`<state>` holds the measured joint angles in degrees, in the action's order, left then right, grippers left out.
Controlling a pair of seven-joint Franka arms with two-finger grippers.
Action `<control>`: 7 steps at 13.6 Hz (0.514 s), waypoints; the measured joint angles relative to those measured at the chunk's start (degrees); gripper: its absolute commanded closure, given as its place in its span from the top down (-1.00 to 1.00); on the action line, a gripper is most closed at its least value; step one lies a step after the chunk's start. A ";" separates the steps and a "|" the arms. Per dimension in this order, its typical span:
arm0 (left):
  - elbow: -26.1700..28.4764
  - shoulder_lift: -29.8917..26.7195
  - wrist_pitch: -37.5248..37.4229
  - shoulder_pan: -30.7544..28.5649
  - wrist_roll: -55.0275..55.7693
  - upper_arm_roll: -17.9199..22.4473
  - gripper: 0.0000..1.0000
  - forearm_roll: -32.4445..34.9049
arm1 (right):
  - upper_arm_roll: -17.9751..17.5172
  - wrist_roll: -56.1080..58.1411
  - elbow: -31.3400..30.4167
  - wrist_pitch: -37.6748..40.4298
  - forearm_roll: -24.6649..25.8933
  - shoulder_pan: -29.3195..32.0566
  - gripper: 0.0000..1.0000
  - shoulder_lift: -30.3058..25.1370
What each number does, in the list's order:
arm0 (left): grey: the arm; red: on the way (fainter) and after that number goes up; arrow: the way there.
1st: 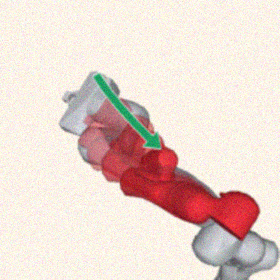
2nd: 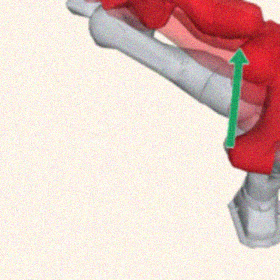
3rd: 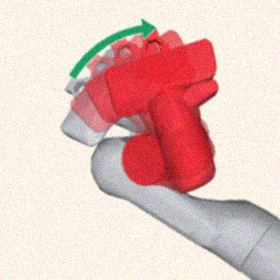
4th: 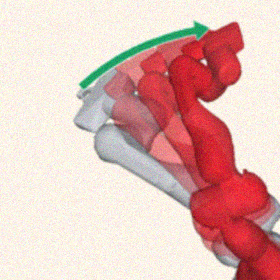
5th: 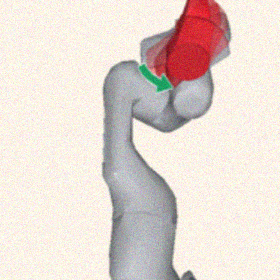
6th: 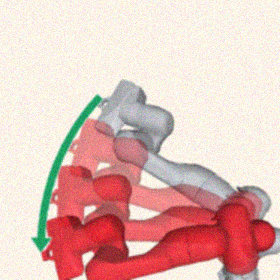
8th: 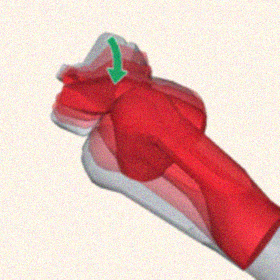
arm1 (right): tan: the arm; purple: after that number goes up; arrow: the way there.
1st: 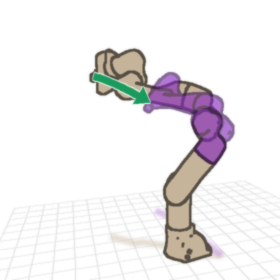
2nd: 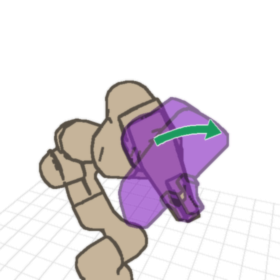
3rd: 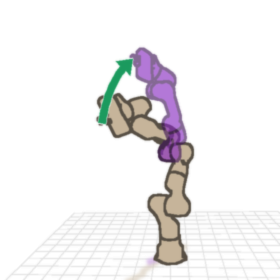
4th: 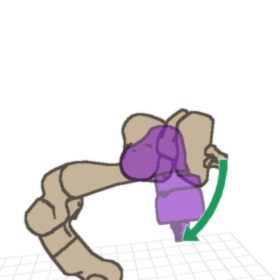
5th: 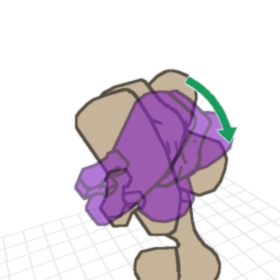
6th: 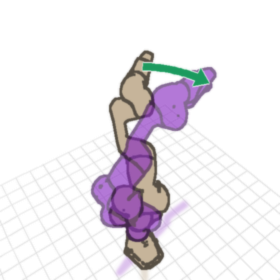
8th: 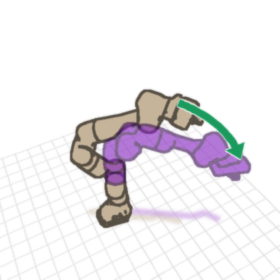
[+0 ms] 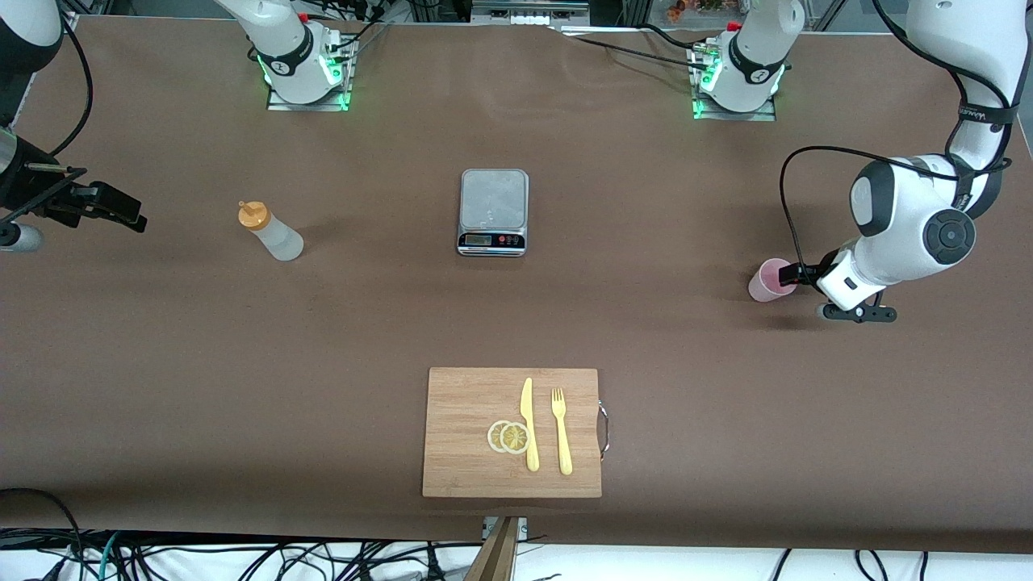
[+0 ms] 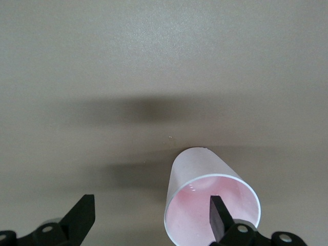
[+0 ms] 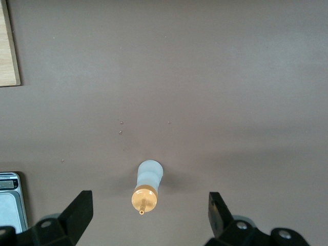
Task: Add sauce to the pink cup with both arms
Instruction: 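Close the left gripper on the pink cup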
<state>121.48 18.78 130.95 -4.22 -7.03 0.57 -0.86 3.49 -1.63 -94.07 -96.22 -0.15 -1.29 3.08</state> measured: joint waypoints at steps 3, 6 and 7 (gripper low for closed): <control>0.00 0.52 0.49 0.00 0.00 0.00 0.95 0.00 | 0.00 0.00 0.00 0.00 0.00 0.00 1.00 0.00; 0.67 0.59 0.49 0.02 0.00 0.00 0.94 0.00 | 0.00 0.00 0.00 0.00 0.00 0.00 1.00 0.00; 1.12 0.59 0.49 0.02 -0.01 -0.02 0.94 0.00 | 0.00 0.00 0.00 0.00 0.00 0.00 1.00 0.00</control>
<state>122.60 19.37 131.44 -4.20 -7.03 0.55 -0.86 3.49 -1.63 -94.07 -96.22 -0.15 -1.29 3.08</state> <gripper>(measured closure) 0.026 0.000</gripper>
